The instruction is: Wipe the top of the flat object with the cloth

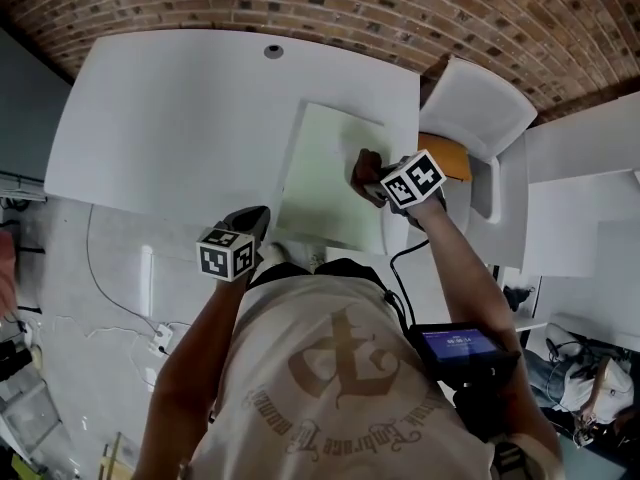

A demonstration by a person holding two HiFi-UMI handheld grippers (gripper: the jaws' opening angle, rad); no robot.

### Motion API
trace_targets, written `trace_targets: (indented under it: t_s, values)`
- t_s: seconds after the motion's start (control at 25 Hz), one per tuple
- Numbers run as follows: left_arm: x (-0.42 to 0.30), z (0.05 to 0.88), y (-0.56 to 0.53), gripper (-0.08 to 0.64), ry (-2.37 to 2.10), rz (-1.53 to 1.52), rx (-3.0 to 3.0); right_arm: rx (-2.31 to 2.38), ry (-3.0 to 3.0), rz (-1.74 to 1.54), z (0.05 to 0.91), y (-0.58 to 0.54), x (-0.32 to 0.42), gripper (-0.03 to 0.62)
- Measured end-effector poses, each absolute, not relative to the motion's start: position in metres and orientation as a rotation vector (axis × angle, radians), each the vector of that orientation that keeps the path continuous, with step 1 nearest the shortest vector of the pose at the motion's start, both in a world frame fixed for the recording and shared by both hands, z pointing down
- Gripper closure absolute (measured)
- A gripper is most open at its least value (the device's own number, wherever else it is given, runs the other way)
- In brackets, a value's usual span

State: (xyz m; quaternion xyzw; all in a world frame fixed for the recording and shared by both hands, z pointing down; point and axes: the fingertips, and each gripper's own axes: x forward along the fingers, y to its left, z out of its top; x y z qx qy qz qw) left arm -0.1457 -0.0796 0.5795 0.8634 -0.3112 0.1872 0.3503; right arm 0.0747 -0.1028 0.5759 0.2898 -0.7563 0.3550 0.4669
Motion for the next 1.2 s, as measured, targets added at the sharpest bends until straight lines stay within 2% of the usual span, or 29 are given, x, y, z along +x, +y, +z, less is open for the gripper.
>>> trace_targets:
  t_s: [0.32, 0.56, 0.8, 1.2]
  values:
    - [-0.183, 0.58, -0.071, 0.558, -0.881, 0.457, 2.189, 0.471, -1.985, 0.821, 0.573, -0.12, -0.056, 0.491]
    - [-0.216, 0.587, -0.063, 0.558, -0.93, 0.446, 2.141, 0.367, -1.937, 0.738, 0.59, -0.109, -0.096, 0.489]
    - [-0.212, 0.591, -0.064, 0.558, -0.879, 0.458, 2.158, 0.394, -1.896, 0.749, 0.596, -0.093, -0.076, 0.489]
    - [-0.165, 0.595, -0.079, 0.558, -0.679, 0.533, 2.253, 0.652, -1.769, 0.888, 0.604, -0.061, 0.034, 0.489]
